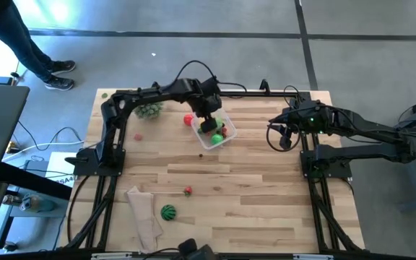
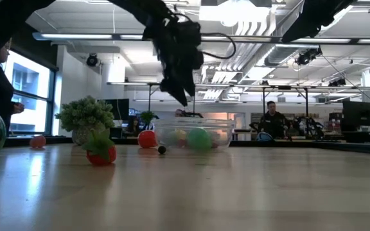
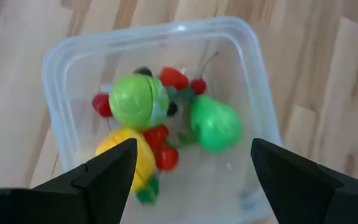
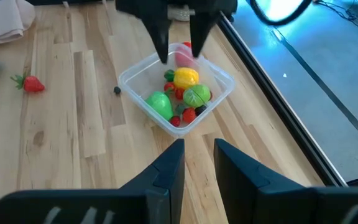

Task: Pick and placing Produce into tupperware
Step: Put the red strawberry into the transparent container

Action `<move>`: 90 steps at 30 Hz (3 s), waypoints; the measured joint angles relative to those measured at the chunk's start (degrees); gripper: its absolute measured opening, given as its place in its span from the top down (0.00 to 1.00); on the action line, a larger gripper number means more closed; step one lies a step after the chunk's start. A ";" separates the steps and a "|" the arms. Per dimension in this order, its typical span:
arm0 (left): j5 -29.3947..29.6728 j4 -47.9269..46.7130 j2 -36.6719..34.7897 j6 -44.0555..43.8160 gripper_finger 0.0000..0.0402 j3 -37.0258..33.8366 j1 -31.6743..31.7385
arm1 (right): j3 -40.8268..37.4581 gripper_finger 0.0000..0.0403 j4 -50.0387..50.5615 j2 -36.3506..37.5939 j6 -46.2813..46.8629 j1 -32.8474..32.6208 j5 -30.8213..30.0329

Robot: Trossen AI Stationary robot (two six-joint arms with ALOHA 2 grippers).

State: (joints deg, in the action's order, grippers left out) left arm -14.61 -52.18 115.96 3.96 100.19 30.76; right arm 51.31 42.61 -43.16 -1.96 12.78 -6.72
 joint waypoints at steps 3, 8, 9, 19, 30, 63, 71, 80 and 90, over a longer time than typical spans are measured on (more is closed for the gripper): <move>0.26 -6.77 -0.23 -0.46 0.24 4.97 -0.47 | 0.00 0.81 0.00 0.00 0.00 0.00 0.02; 2.11 -16.71 -1.50 -1.24 0.25 10.27 -3.13 | 0.00 0.81 0.00 -0.02 -0.01 0.00 0.02; 2.73 -17.82 -2.25 -1.22 0.25 10.68 -3.89 | 0.00 0.81 0.00 -0.02 0.00 -0.01 0.02; 12.85 -30.02 -10.46 -5.56 0.29 10.79 -11.55 | 0.00 0.81 0.00 0.00 0.00 0.00 0.02; 18.84 -32.40 -13.26 -10.36 0.29 7.04 -23.56 | 0.00 0.81 0.00 0.00 0.00 0.00 0.01; 11.15 45.78 -37.29 -3.67 0.35 -65.42 -40.14 | 0.00 0.81 0.00 0.00 0.00 -0.01 0.01; 9.20 51.00 -31.41 10.80 0.35 -65.40 -40.14 | 0.00 0.81 0.00 -0.02 0.00 0.00 0.01; 8.65 54.25 -26.28 12.52 0.35 -65.38 -40.14 | 0.00 0.81 0.00 -0.01 0.00 -0.02 0.00; 7.54 60.22 -24.11 12.05 0.35 -65.36 -40.14 | 0.00 0.81 0.00 -0.02 0.00 -0.01 0.02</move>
State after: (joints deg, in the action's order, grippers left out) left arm -7.07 8.04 91.85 16.01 34.83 -9.39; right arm 51.31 42.61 -43.18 -1.96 12.76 -6.70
